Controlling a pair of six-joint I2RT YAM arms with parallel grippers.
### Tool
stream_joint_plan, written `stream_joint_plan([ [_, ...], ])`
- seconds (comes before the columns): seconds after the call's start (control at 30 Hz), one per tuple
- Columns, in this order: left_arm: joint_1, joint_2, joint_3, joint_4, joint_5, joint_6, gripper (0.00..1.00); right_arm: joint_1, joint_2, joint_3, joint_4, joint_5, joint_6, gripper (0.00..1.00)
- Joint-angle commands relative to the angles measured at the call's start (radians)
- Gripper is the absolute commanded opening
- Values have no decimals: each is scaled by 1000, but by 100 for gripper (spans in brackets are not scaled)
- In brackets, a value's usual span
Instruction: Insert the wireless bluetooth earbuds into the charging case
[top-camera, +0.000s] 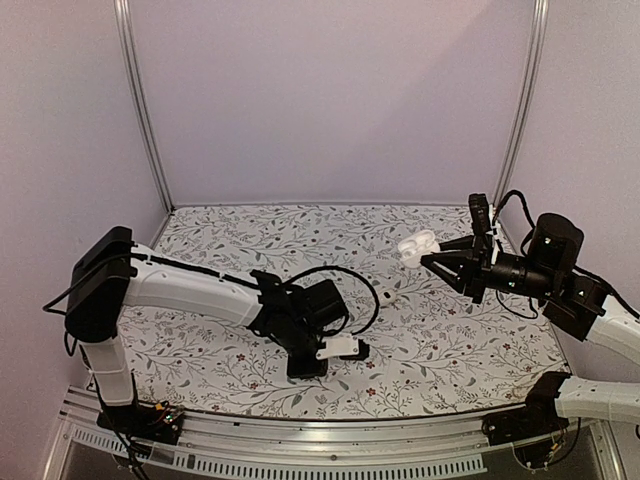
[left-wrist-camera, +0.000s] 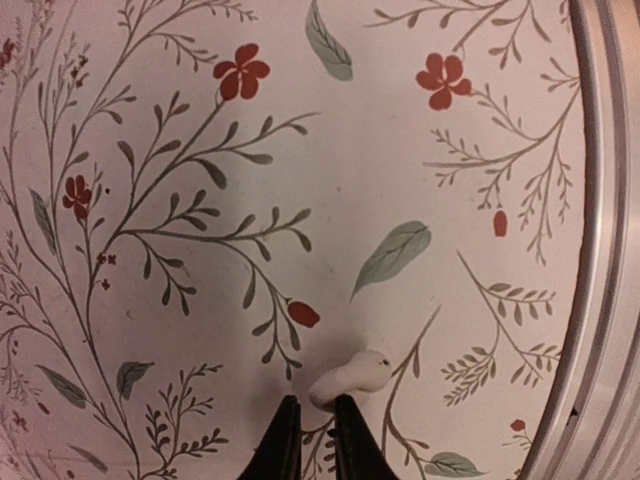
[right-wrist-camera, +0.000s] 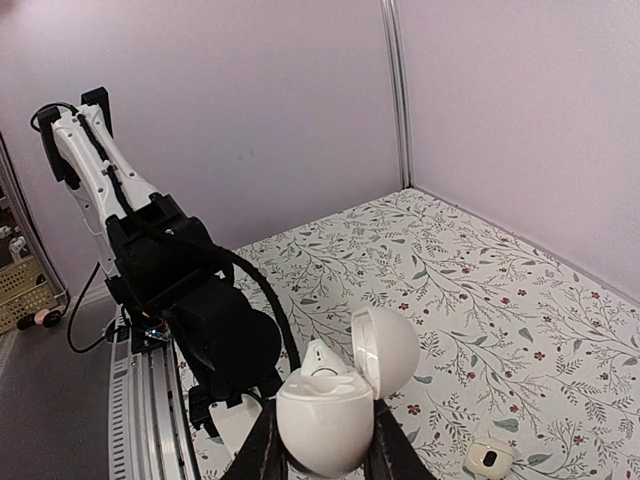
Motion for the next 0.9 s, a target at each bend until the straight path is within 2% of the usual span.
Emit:
stream_joint_plan([
  [0.0,21,-31,1,-23,31,-41,15,-5,2,-11,22,-12,8,0],
  [0.37,49,-51,-3,36,13,-44,18,-5,2,-13,21,-17,10,0],
  [0.57,46,-25,28,35,78,2,20,-5,3,-12,19,-17,10,0],
  [0.87,32,25,54,62,84,29,21,-5,-6,-14,19,-9,10,0],
])
